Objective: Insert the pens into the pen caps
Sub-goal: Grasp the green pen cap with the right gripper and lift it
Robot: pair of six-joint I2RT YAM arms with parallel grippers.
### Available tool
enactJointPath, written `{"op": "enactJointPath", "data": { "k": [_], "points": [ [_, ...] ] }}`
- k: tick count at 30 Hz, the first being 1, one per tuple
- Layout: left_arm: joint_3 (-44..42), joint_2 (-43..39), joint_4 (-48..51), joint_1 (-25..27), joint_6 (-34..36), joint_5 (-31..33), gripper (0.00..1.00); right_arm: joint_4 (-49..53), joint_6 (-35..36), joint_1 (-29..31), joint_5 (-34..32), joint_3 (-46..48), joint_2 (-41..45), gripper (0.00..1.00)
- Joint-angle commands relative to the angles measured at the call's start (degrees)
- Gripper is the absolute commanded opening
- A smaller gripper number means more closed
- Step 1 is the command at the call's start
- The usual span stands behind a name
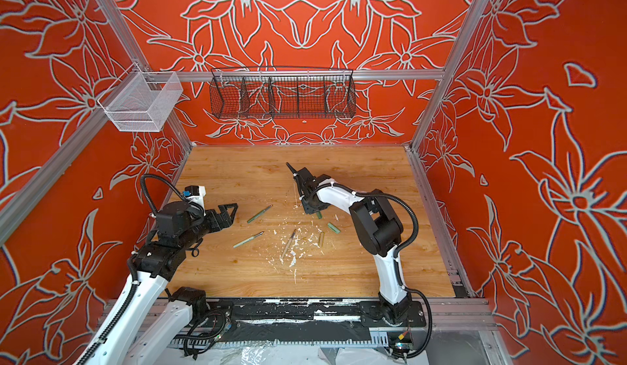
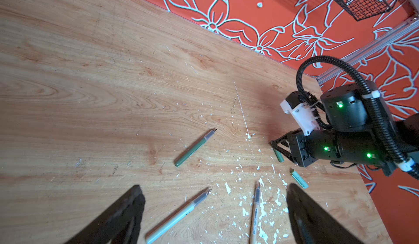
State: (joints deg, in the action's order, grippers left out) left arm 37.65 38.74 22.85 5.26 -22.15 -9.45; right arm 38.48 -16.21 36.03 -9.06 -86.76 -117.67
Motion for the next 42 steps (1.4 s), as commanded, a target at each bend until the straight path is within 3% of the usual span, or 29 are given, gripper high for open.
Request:
{"op": "enactJointPath", "data": {
  "k": [1,15,25,32,36,42],
  "points": [
    [0.2,-0.4,1.6,0.1,-0.1,2.5,0.97,2.9,1.3,0.3,-2.4,-1.3,-1.9,0.32],
    [-0.6,1.2,1.9,0.1,-1.2,8.6,0.97,5.0,1.7,1.1,-5.1,-3.0,-4.4,0.26],
    [2.6,7.2,4.2,0.1,-0.2,4.6,0.97,5.0,1.1,1.1,-4.6,-2.0,-4.8,0.18],
    [1.4,5.7,2.0,0.1,0.2,2.5,0.97,4.8,1.3,0.9,-3.6,-1.2,-4.5,0.14],
    [0.9,5.4,1.5,0.1,1.1,1.5,0.97,4.9,1.5,1.0,-3.6,-1.5,-3.7,0.05],
    [3.8,13.4,1.7,1.3,3.7,-1.8,0.97,1.0,1.0,0.8,1.1,0.4,3.1,0.0]
  ]
}}
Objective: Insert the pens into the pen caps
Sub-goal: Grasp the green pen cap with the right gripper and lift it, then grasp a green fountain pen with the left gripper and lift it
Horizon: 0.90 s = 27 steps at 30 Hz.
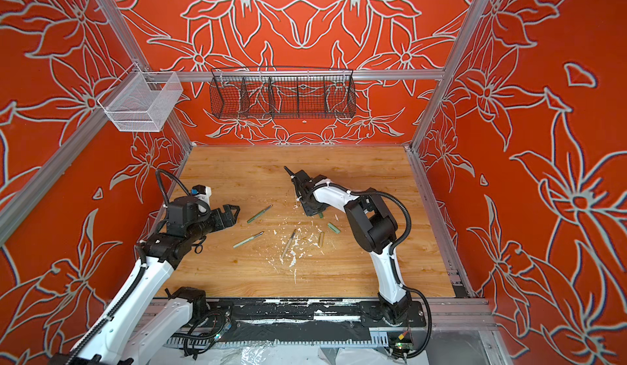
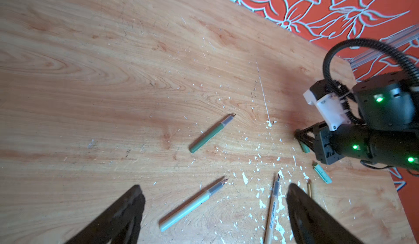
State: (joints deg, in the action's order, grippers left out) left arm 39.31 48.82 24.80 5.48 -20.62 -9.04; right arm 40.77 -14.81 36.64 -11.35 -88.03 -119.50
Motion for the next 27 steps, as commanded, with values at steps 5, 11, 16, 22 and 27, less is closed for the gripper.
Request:
{"op": "enactJointPath", "data": {
  "k": [5,11,16,22,27],
  "points": [
    [7.0,14.1,2.3,4.3,6.2,0.3,0.97,-12.7,-3.1,-1.0,12.0,10.0,13.9,0.0],
    [12.6,25.1,4.4,5.7,12.2,0.4,0.97,-28.3,-8.1,-3.9,21.6,22.3,23.4,0.0],
    [16.7,34.8,6.9,7.7,17.2,1.5,0.99,-40.8,-13.4,-6.7,29.3,31.8,29.2,0.0],
    [25.3,47.4,15.2,10.1,21.3,8.8,0.87,-42.6,-12.9,-7.4,30.4,36.3,34.3,0.0],
    [27.0,50.3,15.1,11.0,23.0,10.8,0.86,-42.5,-12.8,-8.5,30.9,39.2,38.2,0.0]
  ]
}}
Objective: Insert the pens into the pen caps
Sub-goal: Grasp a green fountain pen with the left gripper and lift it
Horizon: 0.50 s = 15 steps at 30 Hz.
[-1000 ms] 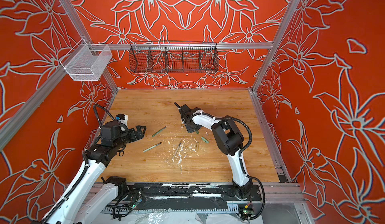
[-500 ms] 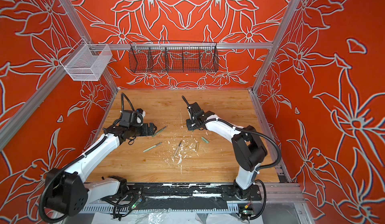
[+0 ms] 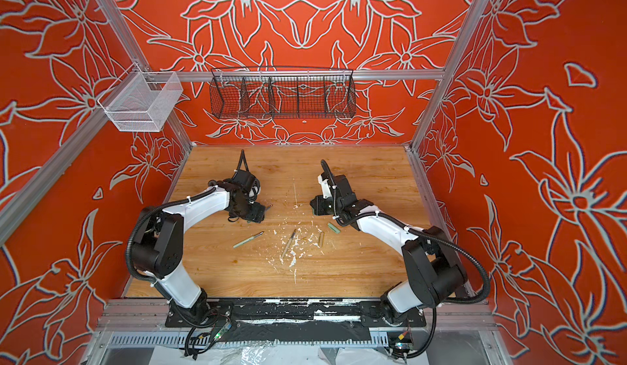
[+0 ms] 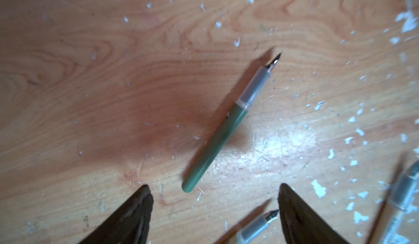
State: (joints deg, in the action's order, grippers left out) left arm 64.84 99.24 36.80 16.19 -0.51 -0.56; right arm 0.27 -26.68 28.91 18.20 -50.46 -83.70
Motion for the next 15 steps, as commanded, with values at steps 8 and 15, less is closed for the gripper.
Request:
{"op": "enactJointPath", "data": {
  "k": [8,15],
  "points": [
    [2.5,2.6,1.2,0.4,7.0,0.2,0.84,-5.3,-1.9,-1.6,1.0,6.7,7.2,0.0],
    [5.4,6.7,1.8,0.4,8.5,-0.8,0.82,-8.5,-3.8,-2.1,2.0,9.6,9.8,0.0]
  ]
}}
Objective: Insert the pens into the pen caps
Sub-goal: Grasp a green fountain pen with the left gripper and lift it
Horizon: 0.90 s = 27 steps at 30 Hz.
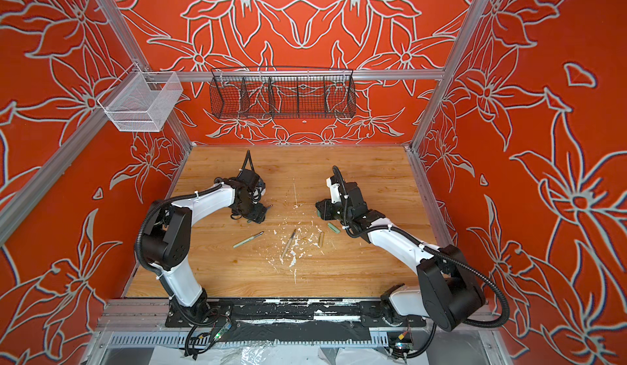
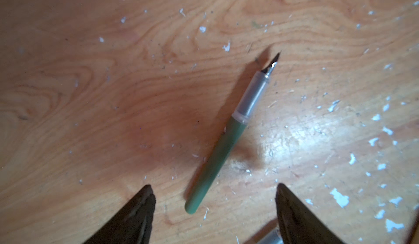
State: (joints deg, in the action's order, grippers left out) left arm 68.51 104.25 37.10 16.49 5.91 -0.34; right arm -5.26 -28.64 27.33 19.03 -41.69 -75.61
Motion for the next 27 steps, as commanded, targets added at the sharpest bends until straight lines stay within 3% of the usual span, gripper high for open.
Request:
{"op": "enactJointPath", "data": {
  "k": [1,10,21,27],
  "points": [
    [2.2,2.3,1.7,0.1,2.4,-1.1,0.82,-2.9,-2.1,-0.6,0.8,1.0,2.2,0.0],
    [3.5,4.7,2.9,0.1,2.7,-2.1,0.68,-1.7,-2.6,-0.8,-1.0,1.9,6.8,0.0],
    [4.0,9.6,4.6,0.1,1.3,-4.2,0.38,-1.0,-2.6,-0.9,-1.9,2.1,8.8,0.0],
    [3.7,8.7,5.5,0.1,-1.3,-4.2,0.4,-0.1,-1.9,-0.9,-1.9,1.4,8.4,0.0]
  ]
}}
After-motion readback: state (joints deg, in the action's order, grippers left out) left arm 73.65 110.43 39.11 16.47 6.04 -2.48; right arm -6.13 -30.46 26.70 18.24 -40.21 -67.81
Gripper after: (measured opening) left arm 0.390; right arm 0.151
